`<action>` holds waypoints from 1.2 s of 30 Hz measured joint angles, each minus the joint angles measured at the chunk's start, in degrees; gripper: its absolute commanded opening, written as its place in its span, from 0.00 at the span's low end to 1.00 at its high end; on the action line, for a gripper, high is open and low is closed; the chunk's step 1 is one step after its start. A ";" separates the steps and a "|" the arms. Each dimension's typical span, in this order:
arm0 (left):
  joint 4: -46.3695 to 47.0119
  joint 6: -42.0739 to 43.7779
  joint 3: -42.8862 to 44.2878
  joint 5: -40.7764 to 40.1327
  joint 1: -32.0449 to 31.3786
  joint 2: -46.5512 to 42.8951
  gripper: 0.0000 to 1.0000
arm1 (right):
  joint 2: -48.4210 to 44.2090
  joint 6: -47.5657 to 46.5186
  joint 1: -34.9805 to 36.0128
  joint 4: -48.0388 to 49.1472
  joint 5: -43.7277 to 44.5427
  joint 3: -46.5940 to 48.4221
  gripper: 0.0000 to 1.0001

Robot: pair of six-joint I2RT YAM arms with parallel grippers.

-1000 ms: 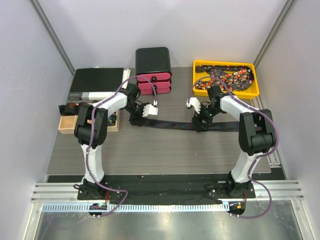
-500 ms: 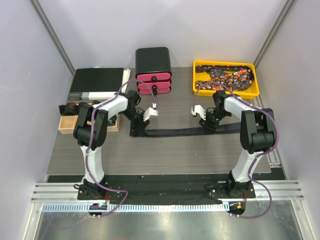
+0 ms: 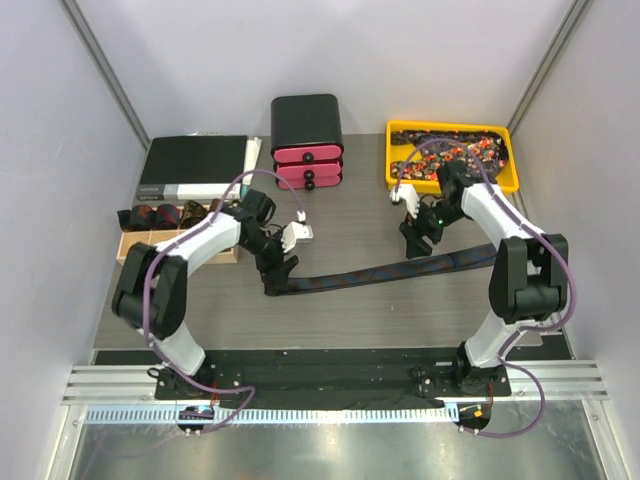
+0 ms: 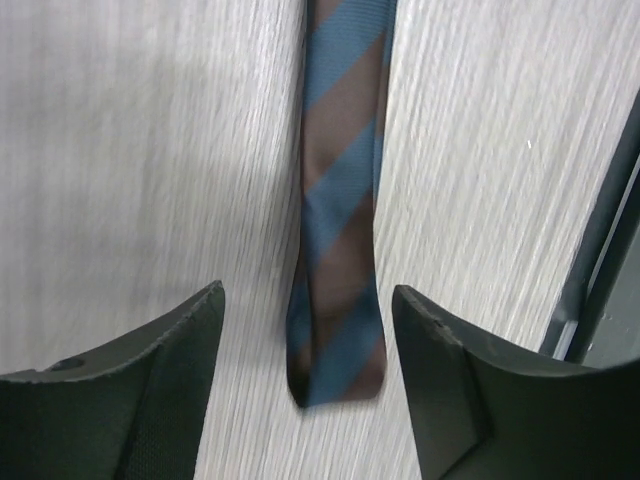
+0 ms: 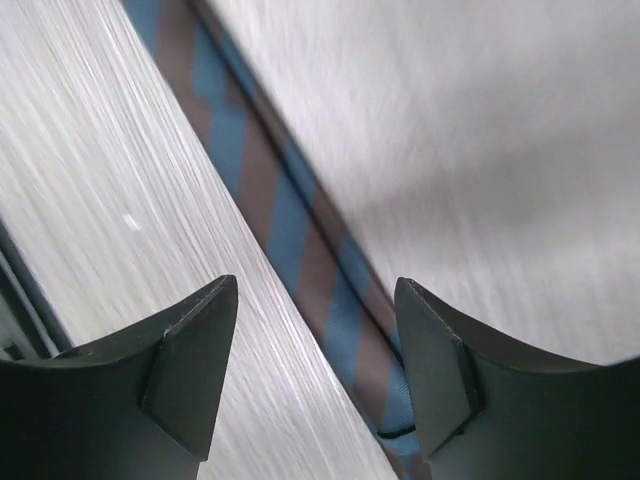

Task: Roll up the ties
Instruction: Roll the tie at the center of the board.

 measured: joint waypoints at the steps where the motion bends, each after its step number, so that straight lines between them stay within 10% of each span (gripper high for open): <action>1: -0.22 0.70 -0.55 -0.39 0.31 -1.68 0.71 | -1.20 2.45 0.15 0.31 -1.51 0.87 0.66; 7: -2.14 5.92 -6.29 -3.63 3.61 -12.24 0.59 | -8.28 24.87 7.04 12.41 -7.56 -0.37 0.34; 19: -0.13 3.98 -9.75 -5.18 2.89 -16.44 0.31 | 1.51 67.56 22.51 43.63 -11.50 -8.15 0.22; 36: 0.74 4.22 -8.37 -17.09 -0.37 -3.50 0.25 | 14.51 78.95 25.86 52.02 -11.10 -10.49 0.17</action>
